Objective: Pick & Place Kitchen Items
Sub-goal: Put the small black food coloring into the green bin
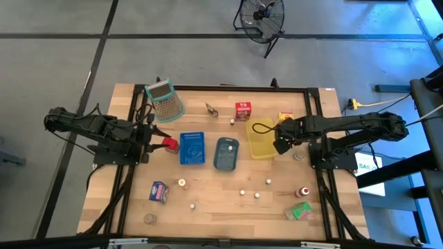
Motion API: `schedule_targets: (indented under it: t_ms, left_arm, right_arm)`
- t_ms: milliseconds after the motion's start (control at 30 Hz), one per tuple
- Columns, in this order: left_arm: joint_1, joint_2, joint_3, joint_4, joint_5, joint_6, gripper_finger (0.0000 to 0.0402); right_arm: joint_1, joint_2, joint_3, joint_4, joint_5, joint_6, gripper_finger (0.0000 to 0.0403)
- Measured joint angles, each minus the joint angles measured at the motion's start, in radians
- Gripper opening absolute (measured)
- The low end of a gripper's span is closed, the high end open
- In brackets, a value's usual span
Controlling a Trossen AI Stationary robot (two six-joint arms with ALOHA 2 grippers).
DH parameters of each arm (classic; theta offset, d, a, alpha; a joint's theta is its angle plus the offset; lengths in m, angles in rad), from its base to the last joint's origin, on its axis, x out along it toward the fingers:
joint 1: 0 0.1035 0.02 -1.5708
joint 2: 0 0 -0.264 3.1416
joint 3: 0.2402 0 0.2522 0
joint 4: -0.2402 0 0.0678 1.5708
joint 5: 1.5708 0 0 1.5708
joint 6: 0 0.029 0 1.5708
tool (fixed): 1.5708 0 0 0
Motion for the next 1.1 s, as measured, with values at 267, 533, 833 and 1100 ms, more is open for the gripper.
schedule_targets:
  t_ms: [267, 533, 833, 1100]
  left_arm:
    - [0.000, 0.000, 0.000, 0.000, 0.000, 0.000, 0.0149]
    - [0.000, 0.000, 0.000, 0.000, 0.000, 0.000, 0.0149]
    - [0.000, 0.000, 0.000, 0.000, 0.000, 0.000, 0.0149]
    - [0.000, 0.000, 0.000, 0.000, 0.000, 0.000, 0.0149]
  right_arm:
    - [-0.001, 0.000, 0.000, 0.006, -0.034, 0.025, 0.0293]
    - [-0.001, 0.004, 0.000, 0.011, -0.044, 0.055, 0.0293]
    - [-0.024, 0.066, 0.000, 0.023, -0.061, 0.052, 0.0293]
    - [-0.054, 0.121, -0.001, 0.039, -0.063, 0.036, 0.0293]
